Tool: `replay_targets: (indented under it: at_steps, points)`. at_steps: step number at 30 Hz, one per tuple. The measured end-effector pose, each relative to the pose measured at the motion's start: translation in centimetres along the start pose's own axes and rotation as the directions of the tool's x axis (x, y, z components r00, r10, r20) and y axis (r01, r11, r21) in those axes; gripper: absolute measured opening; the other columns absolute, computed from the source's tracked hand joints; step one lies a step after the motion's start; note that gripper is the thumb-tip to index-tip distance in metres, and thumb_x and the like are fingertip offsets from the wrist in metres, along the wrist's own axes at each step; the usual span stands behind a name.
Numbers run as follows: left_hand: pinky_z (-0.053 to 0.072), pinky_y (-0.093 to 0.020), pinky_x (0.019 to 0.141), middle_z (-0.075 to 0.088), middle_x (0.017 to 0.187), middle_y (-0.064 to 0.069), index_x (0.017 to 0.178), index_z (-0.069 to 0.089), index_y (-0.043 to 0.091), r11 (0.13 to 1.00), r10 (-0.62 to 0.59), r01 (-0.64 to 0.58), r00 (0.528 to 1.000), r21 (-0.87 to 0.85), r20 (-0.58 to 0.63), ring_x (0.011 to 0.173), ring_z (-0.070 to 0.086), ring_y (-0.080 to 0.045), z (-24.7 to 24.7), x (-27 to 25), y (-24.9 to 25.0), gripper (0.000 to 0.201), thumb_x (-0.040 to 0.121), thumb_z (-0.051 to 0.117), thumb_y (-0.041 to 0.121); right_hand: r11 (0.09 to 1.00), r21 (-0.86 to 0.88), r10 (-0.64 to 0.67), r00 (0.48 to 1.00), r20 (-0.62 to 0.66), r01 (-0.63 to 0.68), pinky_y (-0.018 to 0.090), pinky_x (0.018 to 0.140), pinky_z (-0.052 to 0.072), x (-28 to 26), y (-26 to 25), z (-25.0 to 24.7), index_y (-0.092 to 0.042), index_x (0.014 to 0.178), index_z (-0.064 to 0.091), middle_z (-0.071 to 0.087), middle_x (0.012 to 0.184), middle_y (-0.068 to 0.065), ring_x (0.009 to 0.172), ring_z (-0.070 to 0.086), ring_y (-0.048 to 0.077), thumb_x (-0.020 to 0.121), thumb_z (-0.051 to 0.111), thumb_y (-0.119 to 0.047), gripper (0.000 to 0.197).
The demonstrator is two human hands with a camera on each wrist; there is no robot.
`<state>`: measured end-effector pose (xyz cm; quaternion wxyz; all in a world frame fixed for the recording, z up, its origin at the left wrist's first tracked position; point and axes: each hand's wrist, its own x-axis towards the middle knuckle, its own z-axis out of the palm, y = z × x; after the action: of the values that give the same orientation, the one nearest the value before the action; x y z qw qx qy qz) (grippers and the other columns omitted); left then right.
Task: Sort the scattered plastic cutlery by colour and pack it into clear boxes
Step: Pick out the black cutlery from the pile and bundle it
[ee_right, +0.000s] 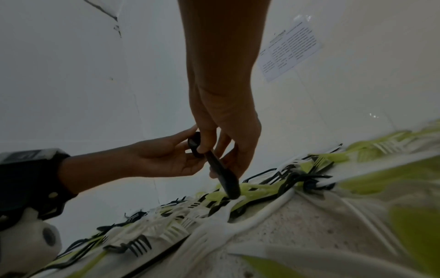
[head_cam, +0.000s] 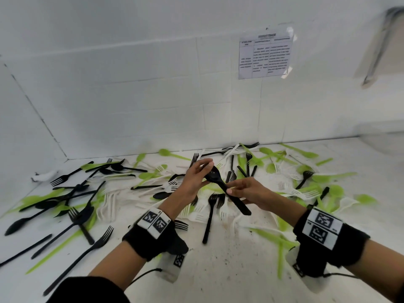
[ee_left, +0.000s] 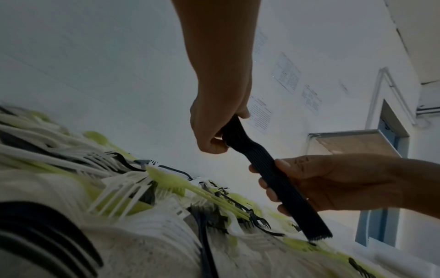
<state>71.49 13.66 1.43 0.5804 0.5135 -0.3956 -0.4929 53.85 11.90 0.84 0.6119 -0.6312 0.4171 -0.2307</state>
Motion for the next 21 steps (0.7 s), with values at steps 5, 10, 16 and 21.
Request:
replay_targets:
  at_steps: [5,10,16,21]
  points:
    - [0.048,-0.022,0.085,0.062,0.111,-0.005,0.117,0.060,0.008,0.999,0.036,-0.037,0.999,0.035,0.038,0.108,0.055,-0.015,0.5,0.4,-0.5,0.026,0.096,0.050,0.019,0.986,-0.156,-0.071,0.990,-0.121,0.052,0.024,0.070,0.049,-1.1,-0.3,-1.7,-0.012,0.096,0.069,0.066,0.079,0.012,0.068,0.060,0.014,0.083,0.067,-0.006,0.014]
    - [0.055,-0.019,0.078,0.060,0.111,-0.011,0.123,0.055,-0.001,0.999,-0.001,0.010,0.986,-0.051,0.169,0.105,0.058,-0.020,2.3,1.0,-0.7,0.030,0.096,0.048,0.012,0.936,-0.345,-0.167,0.945,-0.280,0.063,0.004,0.057,0.044,-2.9,-0.3,-4.0,-0.006,0.101,0.071,0.066,0.080,0.007,0.055,0.057,-0.004,0.080,0.072,-0.012,0.022]
    - [0.056,-0.020,0.076,0.064,0.102,-0.009,0.123,0.053,-0.004,0.993,-0.063,0.092,0.936,-0.069,0.346,0.088,0.065,-0.013,6.8,0.9,-0.8,0.031,0.095,0.048,0.009,0.950,-0.309,-0.178,0.895,-0.409,0.047,0.010,0.050,0.046,-6.9,0.7,-7.3,-0.005,0.096,0.071,0.063,0.064,0.003,0.047,0.055,-0.006,0.080,0.071,-0.010,0.016]
    - [0.056,-0.020,0.073,0.062,0.099,-0.007,0.123,0.053,-0.005,0.988,-0.101,0.140,0.908,-0.069,0.406,0.089,0.062,-0.017,12.2,0.6,-1.4,0.030,0.095,0.048,0.007,0.964,-0.267,-0.147,0.851,-0.505,0.008,0.006,0.048,0.041,-10.8,1.6,-10.1,-0.008,0.092,0.071,0.061,0.053,-0.007,0.041,0.052,-0.006,0.080,0.071,-0.009,0.012]
